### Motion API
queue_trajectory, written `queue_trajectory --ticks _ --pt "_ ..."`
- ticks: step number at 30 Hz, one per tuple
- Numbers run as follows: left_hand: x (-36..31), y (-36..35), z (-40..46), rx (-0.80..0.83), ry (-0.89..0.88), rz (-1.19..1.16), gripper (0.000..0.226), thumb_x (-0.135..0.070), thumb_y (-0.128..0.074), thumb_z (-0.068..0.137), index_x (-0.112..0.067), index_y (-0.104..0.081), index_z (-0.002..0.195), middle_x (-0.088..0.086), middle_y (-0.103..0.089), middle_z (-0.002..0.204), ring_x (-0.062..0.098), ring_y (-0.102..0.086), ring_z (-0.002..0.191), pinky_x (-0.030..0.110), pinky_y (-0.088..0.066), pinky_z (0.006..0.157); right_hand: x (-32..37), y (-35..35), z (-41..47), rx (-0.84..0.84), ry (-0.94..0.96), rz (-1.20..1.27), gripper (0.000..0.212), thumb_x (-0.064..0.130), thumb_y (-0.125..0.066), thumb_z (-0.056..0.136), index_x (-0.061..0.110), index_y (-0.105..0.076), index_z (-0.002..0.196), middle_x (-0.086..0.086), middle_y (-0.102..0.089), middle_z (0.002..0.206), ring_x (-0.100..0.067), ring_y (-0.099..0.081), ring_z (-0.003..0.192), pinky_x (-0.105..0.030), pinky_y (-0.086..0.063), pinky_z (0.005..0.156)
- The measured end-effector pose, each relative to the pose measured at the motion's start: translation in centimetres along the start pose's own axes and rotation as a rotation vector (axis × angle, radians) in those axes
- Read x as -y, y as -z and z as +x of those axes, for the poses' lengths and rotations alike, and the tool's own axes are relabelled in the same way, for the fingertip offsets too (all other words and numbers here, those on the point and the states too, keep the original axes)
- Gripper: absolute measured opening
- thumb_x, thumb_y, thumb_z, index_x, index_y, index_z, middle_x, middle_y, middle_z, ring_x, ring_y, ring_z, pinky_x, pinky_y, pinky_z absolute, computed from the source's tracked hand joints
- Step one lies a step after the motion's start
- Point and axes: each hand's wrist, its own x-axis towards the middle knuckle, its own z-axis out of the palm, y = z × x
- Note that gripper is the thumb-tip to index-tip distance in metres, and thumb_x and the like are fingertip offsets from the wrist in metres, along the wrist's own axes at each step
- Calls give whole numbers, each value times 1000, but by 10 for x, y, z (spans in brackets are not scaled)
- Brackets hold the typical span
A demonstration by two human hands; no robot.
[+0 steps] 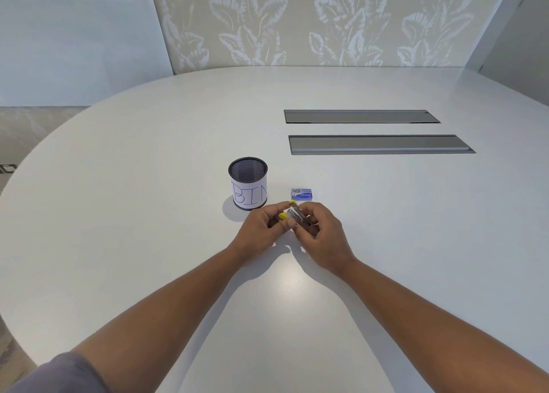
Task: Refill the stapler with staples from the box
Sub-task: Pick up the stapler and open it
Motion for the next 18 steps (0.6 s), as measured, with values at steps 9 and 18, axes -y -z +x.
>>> queue_trajectory --ticks 9,18 --pt "-4 0 7 -58 10 6 28 -11 -68 95 -19 -65 121 -4 -68 86 6 -60 63 18 -50 56 5 3 -1 94 -100 83 39 22 -54 102 24 -49 141 13 -70 107 -7 -66 90 -18 -49 73" --pt "-1 -4 7 -132 3 -35 18 -12 -77 83 -21 -69 96 -4 -77 87 12 -66 75 33 -54 69 8 4 -6 141 -137 85 50 23 -42 109 35 -28 156 -4 -73 87 -17 -66 78 -29 -50 72"
